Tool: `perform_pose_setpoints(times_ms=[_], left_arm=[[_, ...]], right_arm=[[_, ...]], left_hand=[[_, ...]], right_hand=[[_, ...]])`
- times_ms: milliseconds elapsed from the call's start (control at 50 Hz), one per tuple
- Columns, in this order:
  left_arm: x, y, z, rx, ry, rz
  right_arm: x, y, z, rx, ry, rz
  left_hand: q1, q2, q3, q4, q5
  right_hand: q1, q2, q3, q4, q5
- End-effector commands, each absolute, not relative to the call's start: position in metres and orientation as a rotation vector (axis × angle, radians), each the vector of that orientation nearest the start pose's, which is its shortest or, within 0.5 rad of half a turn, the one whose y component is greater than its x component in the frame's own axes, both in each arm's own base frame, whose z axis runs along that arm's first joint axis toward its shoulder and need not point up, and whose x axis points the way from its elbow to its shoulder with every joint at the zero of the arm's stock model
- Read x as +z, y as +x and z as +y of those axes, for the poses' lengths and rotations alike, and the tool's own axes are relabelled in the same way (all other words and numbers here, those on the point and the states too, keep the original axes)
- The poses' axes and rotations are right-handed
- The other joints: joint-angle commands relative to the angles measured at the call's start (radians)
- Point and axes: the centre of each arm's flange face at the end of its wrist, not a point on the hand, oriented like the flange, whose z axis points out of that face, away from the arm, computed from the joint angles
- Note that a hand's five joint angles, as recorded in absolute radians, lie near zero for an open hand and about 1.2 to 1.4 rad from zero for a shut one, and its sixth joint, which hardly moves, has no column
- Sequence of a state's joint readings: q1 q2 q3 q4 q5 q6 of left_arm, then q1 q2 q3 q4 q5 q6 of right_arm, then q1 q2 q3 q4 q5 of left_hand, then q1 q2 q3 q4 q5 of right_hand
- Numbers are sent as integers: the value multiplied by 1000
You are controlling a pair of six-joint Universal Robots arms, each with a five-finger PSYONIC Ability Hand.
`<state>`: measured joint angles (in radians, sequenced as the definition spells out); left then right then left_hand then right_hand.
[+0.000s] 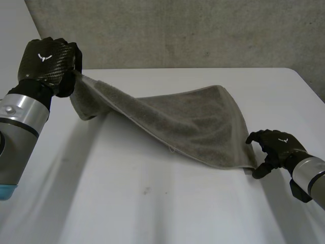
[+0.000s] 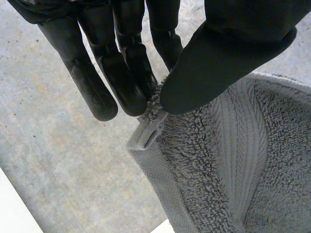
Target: Fold the towel.
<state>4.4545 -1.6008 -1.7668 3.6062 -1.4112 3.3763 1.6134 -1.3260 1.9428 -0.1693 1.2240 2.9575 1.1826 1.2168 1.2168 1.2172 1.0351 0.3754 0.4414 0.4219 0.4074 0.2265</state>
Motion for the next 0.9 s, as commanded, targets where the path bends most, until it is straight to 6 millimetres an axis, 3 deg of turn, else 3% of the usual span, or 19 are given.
perform_pose_setpoints(times_ms=[20,420,700,720,800,840,860,880,900], left_arm=[[282,-220,-279,-2547,664,1927],[280,-217,-282,-2547,636,1951],[277,-216,-282,-2536,632,1962],[277,-214,-284,-2531,626,1963],[276,-212,-285,-2526,619,1963],[276,-211,-285,-2520,618,1969],[275,-211,-284,-2513,624,1974],[272,-212,-283,-2494,632,1995],[272,-212,-283,-2494,632,1996]], right_arm=[[136,175,-270,-1621,-554,2404],[114,194,-281,-1623,-657,2390],[111,195,-303,-1726,-663,2434],[112,193,-305,-1749,-677,2447],[122,189,-310,-1807,-686,2459],[145,189,-315,-1905,-702,2402],[146,189,-315,-1906,-702,2402],[162,189,-317,-1964,-718,2358],[162,189,-317,-1965,-718,2357]], left_hand=[[214,180,179,179,187],[214,180,179,179,187],[214,180,179,179,187],[214,180,179,179,187],[214,180,179,179,187],[214,180,179,179,187],[214,180,179,179,187],[214,180,179,179,187],[214,180,179,179,187]], right_hand=[[88,22,42,56,63],[253,187,206,221,227],[852,786,805,820,826],[982,916,936,950,957],[1021,955,974,989,995],[1021,955,974,989,995],[1021,955,974,989,995],[1021,955,974,989,995],[1021,955,974,989,995]])
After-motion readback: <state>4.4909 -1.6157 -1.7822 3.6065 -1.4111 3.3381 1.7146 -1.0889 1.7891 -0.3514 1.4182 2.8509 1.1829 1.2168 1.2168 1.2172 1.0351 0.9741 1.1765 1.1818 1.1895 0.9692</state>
